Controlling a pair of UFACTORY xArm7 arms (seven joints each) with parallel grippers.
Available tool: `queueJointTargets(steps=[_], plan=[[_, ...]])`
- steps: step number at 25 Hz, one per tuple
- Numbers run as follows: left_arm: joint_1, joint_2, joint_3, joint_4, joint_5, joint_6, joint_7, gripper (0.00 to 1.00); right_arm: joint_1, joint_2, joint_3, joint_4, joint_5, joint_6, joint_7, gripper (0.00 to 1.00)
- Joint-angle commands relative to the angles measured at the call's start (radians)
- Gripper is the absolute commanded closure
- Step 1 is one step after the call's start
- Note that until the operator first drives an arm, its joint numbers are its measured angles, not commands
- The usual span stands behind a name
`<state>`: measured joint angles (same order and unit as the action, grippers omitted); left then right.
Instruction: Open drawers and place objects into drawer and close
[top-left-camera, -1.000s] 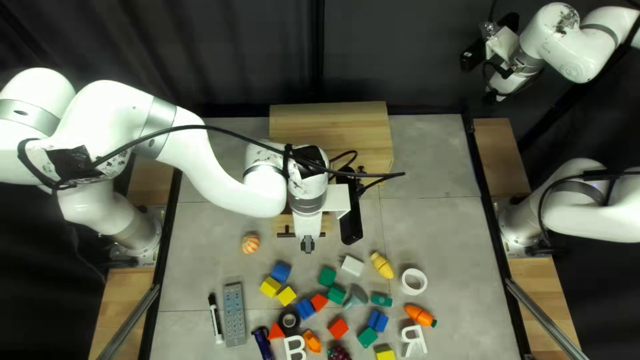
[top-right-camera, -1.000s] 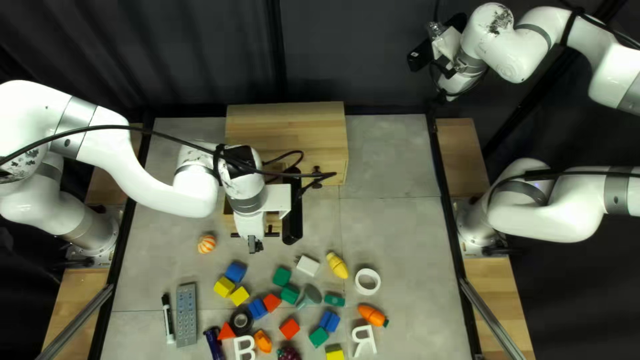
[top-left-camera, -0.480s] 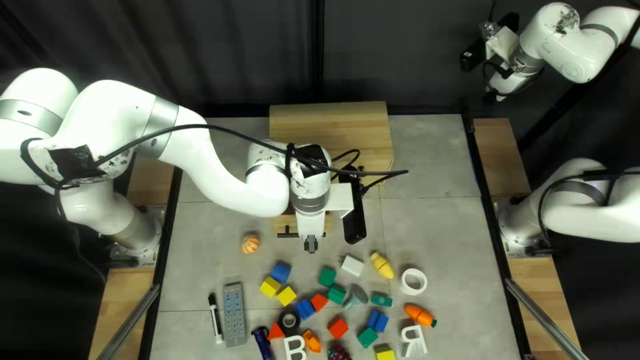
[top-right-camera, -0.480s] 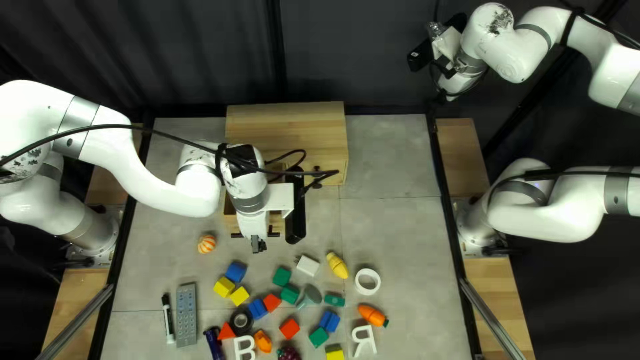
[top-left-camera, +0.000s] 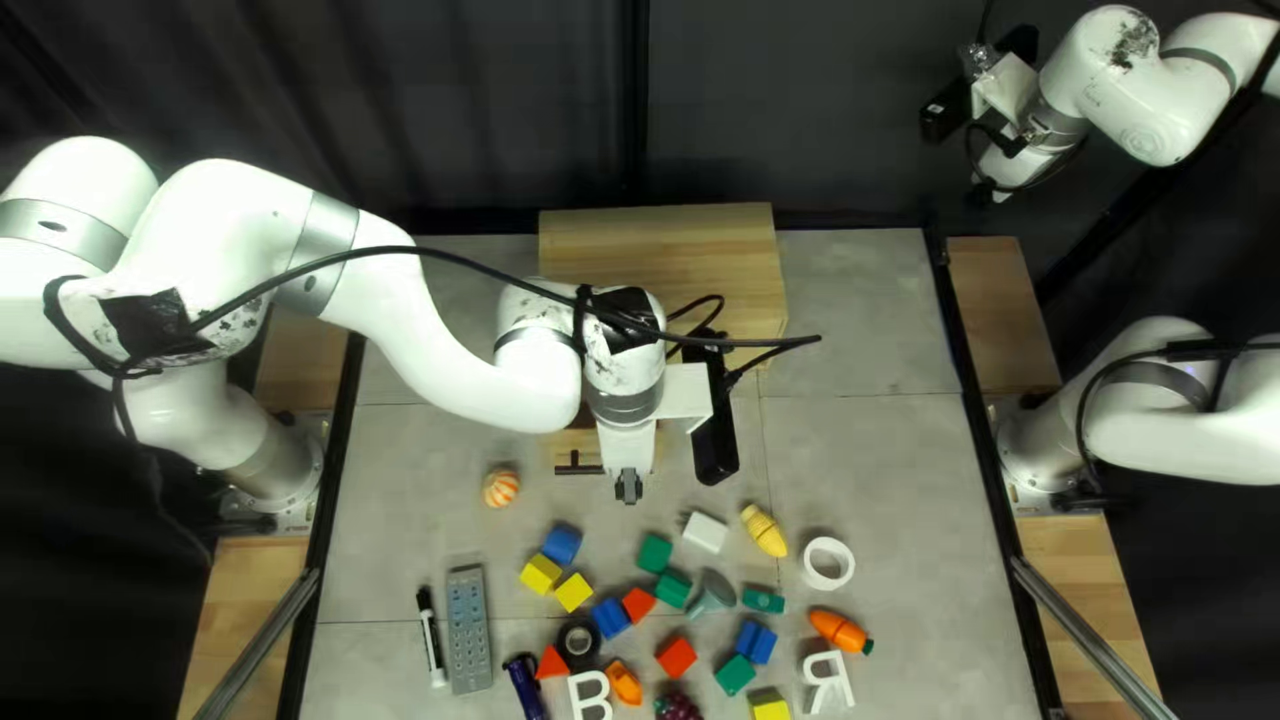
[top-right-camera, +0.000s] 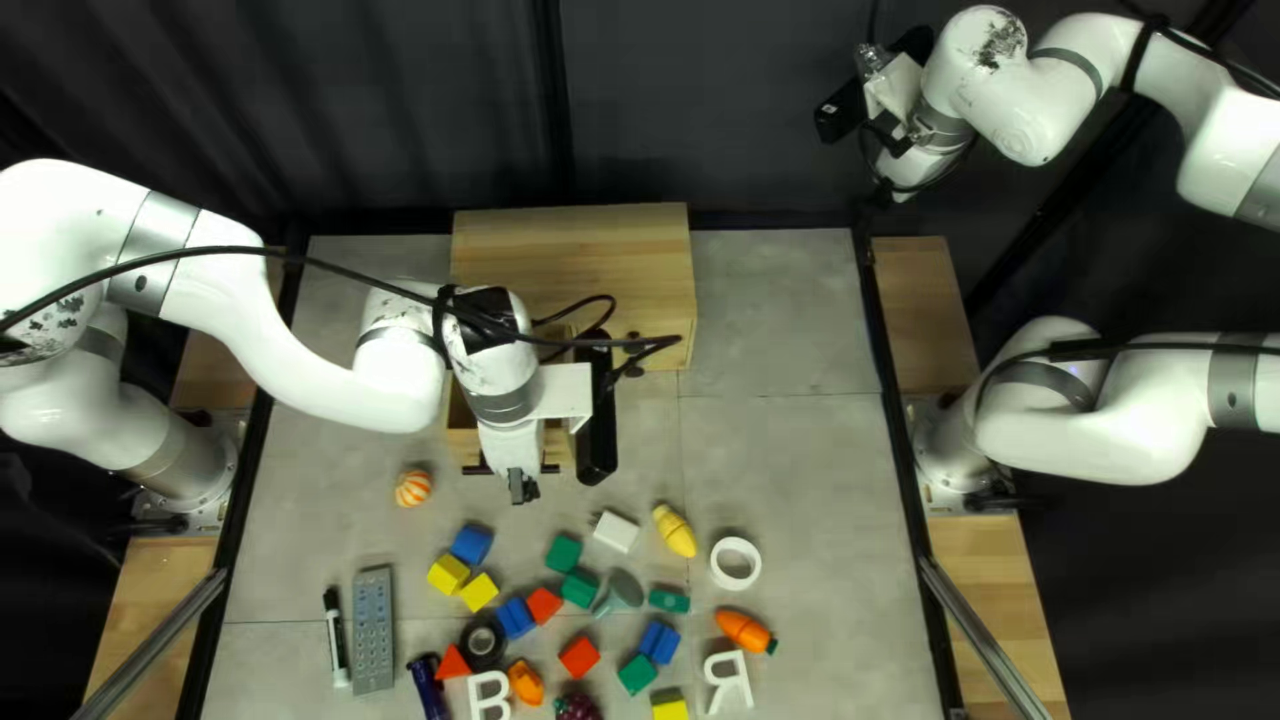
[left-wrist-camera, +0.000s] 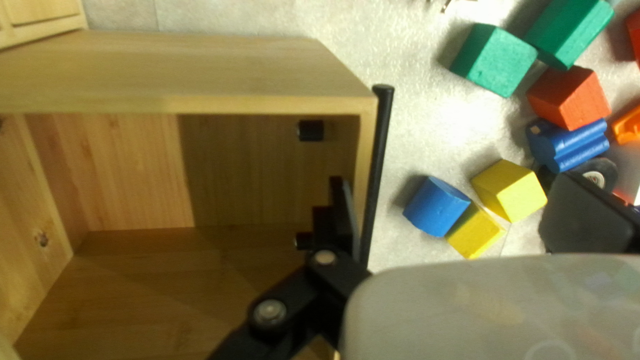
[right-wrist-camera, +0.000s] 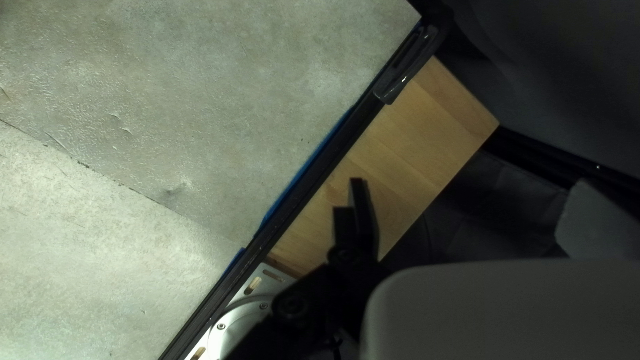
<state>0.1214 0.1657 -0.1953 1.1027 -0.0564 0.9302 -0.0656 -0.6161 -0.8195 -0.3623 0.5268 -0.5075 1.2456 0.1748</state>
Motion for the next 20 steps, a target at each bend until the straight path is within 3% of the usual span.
queueJointTargets(steps=[1,20], plan=[[-0.007,0.014,0.002,0.017,0.027,0.003,-0.016,0.00,0.000,0.000,0.000,0.000,0.000,0.000,0.000,0.00],[-0.018,0.021,0.006,0.002,0.078,-0.035,-0.040,0.00,0.000,0.000,0.000,0.000,0.000,0.000,0.000,0.00]])
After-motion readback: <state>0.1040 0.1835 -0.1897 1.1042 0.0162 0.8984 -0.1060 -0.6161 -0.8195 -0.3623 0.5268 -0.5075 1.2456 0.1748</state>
